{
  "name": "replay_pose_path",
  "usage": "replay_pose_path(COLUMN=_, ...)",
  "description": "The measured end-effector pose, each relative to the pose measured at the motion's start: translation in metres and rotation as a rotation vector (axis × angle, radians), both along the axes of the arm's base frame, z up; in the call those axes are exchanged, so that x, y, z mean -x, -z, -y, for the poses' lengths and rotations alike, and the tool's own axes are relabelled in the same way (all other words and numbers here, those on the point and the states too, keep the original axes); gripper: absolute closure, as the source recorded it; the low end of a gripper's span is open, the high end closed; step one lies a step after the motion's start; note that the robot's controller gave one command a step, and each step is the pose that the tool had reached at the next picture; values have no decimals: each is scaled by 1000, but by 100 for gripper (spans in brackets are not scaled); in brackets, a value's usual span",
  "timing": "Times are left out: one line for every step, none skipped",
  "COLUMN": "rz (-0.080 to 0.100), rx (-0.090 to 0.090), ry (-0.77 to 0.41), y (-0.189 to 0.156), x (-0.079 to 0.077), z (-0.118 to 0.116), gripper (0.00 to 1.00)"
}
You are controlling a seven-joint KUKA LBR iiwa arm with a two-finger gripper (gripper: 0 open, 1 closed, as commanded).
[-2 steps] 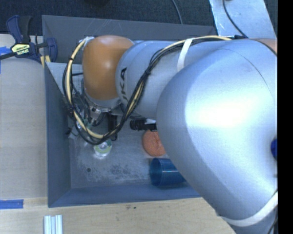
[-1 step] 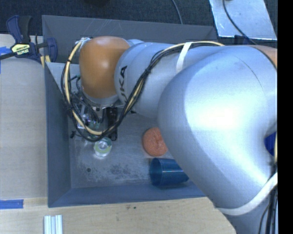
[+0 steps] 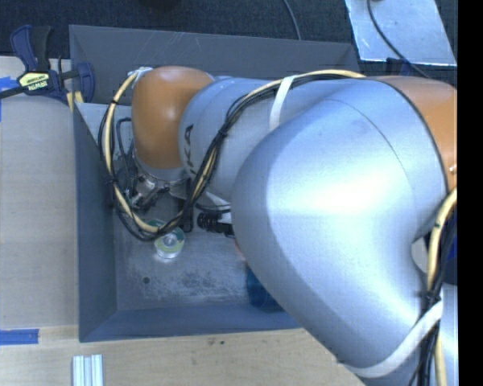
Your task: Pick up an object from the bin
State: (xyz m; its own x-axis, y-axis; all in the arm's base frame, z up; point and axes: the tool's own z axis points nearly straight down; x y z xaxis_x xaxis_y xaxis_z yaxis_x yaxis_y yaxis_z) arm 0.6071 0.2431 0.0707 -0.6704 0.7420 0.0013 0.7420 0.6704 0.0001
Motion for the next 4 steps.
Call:
replay_pose_path(rz=0, rx=0, ry=-1, y=0, x=0, z=0, gripper=100)
replay_pose_path(rz=-3, rx=2, ry=0, y=-15, x=1, z=1, gripper=100)
replay_pose_path(rz=0, rx=0, ry=-1, y=-33, x=0, z=1, gripper=100)
replay_pose_path(rz=1, rx=0, ry=-1, y=-41, x=0, z=1, gripper=100)
